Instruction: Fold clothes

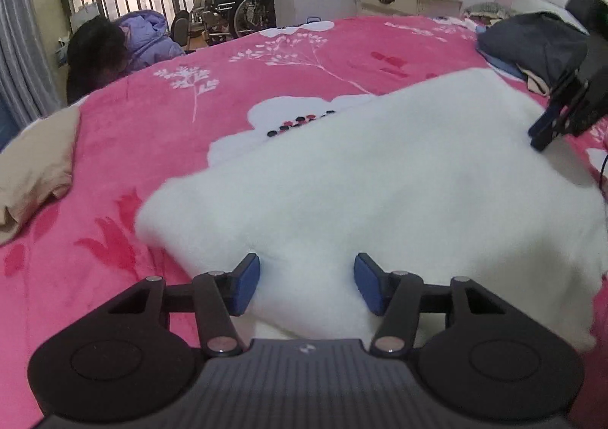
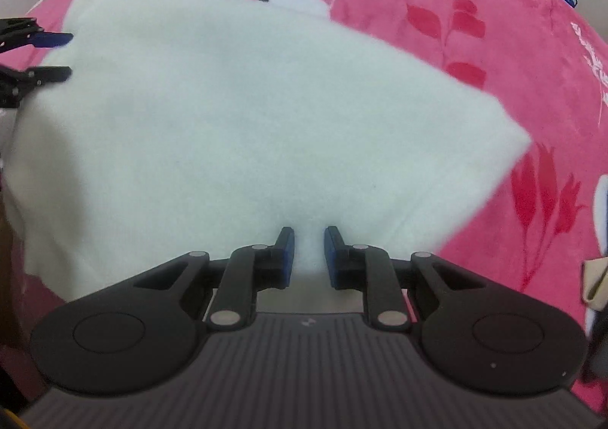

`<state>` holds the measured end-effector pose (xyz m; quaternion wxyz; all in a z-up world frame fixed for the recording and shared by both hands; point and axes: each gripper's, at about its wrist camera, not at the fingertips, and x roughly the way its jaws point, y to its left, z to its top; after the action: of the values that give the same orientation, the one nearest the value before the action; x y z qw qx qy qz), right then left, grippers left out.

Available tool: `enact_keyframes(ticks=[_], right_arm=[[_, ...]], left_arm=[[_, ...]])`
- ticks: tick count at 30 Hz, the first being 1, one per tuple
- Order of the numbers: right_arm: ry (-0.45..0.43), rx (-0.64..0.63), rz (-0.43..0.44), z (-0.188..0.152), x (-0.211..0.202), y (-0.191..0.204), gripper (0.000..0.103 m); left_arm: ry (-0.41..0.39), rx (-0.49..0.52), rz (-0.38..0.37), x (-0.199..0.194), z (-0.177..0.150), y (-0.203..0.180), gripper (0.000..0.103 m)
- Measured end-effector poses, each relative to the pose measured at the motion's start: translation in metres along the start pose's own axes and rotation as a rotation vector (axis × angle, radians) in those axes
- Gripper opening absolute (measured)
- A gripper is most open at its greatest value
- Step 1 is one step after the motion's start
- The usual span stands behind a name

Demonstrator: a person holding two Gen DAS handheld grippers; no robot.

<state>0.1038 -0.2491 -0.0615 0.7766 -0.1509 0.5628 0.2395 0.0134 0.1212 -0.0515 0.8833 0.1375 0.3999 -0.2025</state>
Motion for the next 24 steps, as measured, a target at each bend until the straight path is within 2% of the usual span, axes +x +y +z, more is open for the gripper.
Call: enact_keyframes(ticks=[2,4,8,9,11,12,15,17,20,22,24], right_arm=[[-0.013,-0.013,0.016,0.003,-0.018,0.006,0.016],[-0.026,-0.068,0.074,0.003,-0.034,0.021,0.017],[0.023,-0.167,0.148,-0.01,-0.027,0.052,0.017],[0.035,-0.174,0.135,-0.016,-0.015,0.054,0.017],[0.058,-0.188,0.11,-0.028,0.007,0.059,0.018],[0.07,-0.193,0.098,-0.033,0.016,0.061,0.018],[0.091,-0.173,0.093,-0.022,0.003,0.061,0.018],[0.078,-0.176,0.104,-0.018,-0.012,0.064,0.018],[0.069,-0.21,0.192,-0.02,-0.029,0.076,0.018],[0.09,-0.232,0.235,-0.027,-0.023,0.086,0.018],[0.151,-0.243,0.226,-0.042,0.003,0.097,0.018]], left_arm=[[0.004,-0.038,-0.008,-0.011,0.006,0.004,0.055],[-0.017,-0.058,-0.039,-0.026,0.009,0.004,0.055],[0.008,-0.043,-0.177,-0.036,0.002,-0.018,0.056],[0.028,-0.037,-0.215,-0.034,-0.003,-0.026,0.058],[0.037,0.015,-0.185,-0.028,-0.02,-0.042,0.061],[0.014,0.079,-0.147,-0.025,-0.032,-0.051,0.062],[-0.001,0.181,-0.08,-0.028,-0.04,-0.066,0.062],[0.021,0.15,-0.093,-0.039,-0.031,-0.063,0.061],[0.017,0.107,-0.141,-0.058,-0.025,-0.056,0.061],[0.039,0.133,-0.157,-0.058,-0.032,-0.06,0.061],[0.074,0.151,-0.147,-0.05,-0.044,-0.066,0.061]])
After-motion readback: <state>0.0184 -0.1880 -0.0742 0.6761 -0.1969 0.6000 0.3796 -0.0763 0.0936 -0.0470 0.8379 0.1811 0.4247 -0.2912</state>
